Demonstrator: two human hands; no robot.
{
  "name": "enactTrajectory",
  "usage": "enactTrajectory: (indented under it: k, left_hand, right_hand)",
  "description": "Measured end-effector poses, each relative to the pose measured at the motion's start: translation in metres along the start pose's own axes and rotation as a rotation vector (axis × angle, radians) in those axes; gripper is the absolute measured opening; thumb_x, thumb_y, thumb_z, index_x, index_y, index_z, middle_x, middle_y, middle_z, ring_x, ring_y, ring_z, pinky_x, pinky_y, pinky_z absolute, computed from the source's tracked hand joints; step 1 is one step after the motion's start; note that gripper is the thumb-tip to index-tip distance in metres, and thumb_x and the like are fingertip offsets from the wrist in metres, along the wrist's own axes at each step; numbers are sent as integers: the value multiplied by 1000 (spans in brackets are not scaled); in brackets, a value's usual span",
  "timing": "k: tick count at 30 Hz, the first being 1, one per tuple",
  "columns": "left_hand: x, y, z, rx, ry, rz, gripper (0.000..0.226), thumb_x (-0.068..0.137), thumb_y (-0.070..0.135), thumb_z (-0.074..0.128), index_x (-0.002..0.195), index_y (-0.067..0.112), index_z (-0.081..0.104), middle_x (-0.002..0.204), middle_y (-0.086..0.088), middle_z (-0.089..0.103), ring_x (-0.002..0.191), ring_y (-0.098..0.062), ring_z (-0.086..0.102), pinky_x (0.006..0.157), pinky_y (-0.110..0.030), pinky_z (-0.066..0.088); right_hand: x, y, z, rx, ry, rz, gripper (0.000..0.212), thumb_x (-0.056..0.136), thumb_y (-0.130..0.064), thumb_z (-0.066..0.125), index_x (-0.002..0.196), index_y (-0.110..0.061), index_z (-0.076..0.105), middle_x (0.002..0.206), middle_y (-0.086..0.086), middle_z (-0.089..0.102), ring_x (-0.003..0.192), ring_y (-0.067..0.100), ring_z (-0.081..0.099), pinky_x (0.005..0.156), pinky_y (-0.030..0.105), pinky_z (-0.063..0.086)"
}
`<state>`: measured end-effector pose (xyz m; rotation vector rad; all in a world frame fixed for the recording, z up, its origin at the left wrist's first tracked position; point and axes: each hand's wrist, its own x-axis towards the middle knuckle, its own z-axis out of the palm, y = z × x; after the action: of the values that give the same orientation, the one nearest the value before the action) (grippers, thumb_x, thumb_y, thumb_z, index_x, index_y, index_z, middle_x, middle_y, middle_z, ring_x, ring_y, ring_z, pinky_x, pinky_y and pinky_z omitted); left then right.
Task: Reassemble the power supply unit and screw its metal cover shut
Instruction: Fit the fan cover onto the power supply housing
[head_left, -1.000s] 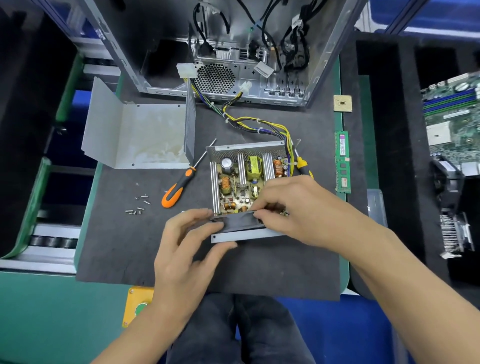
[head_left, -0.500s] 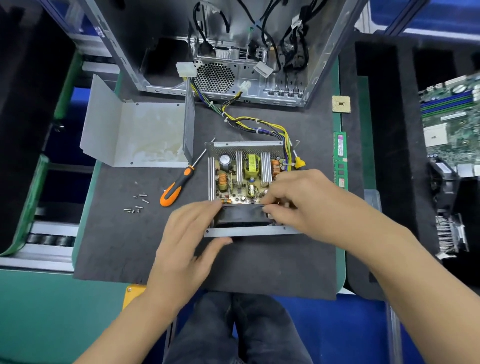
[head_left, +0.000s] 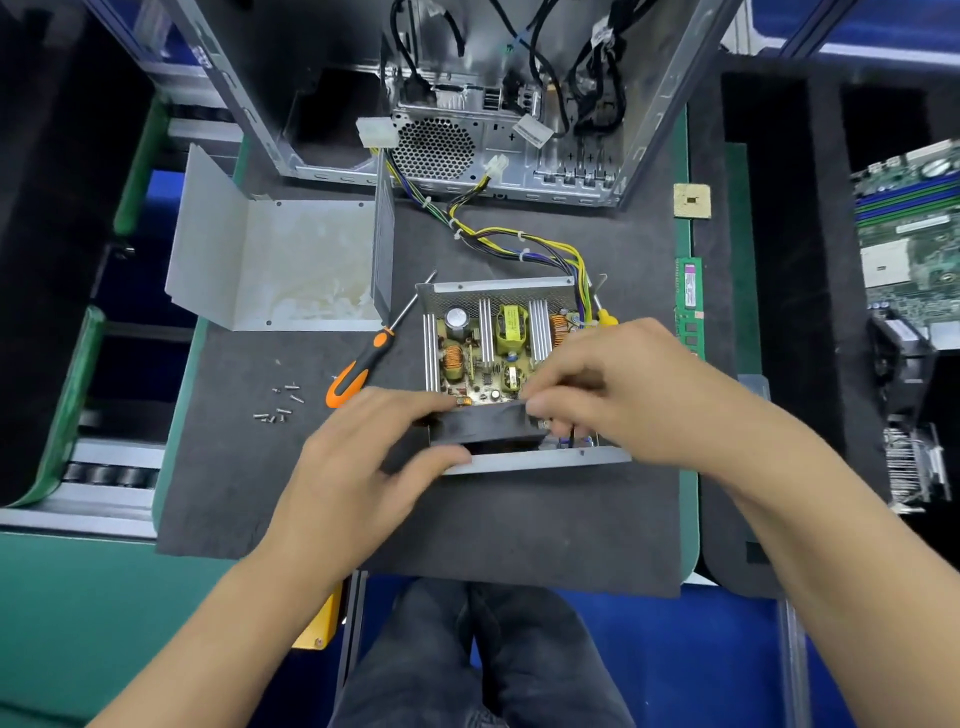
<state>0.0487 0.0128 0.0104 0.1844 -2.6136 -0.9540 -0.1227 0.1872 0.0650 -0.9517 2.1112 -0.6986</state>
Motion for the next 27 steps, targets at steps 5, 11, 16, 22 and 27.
enactTrajectory:
  k: [5,11,16,22,27]
  left_hand:
    - [16,4,-10,-286,216,-362,14,88,33,68,102,30,70,92,13,72,81,-5,69,77,-13,51]
    - [46,-1,-20,-459,159,-683,26,95,30,65,71,27,75,51,3,58,44,-8,50,48,-13,42]
    - [69,3,-10,-567,-116,-844,48,95,31,64,49,16,65,49,-6,59,33,-19,40,36,-16,29]
    - [72,5,-11,-283,-441,-808,51,100,45,52,60,19,69,49,-8,62,41,-21,46,41,-23,34]
    - [58,14,-14,-23,-272,-143,45,91,54,47,112,25,73,97,23,62,96,-6,54,91,-17,38]
  right_hand:
    - [3,17,-8,665,385,59,15,92,-9,68,83,-19,74,67,-3,71,56,2,60,53,12,44]
    - [-3,25,-15,474,495,-105,23,97,-13,57,97,-31,71,92,-8,70,84,7,62,75,19,45]
    - [-18,13,-7,-406,370,-274,79,60,-81,59,123,-34,67,129,-20,58,127,20,37,98,32,19]
    - [-19,11,-4,-266,310,-344,47,84,-58,61,118,-28,72,106,-16,69,90,9,45,86,31,31]
    - [-17,16,1,-260,136,-157,53,83,-63,57,123,-30,69,102,-14,70,95,10,49,87,26,28]
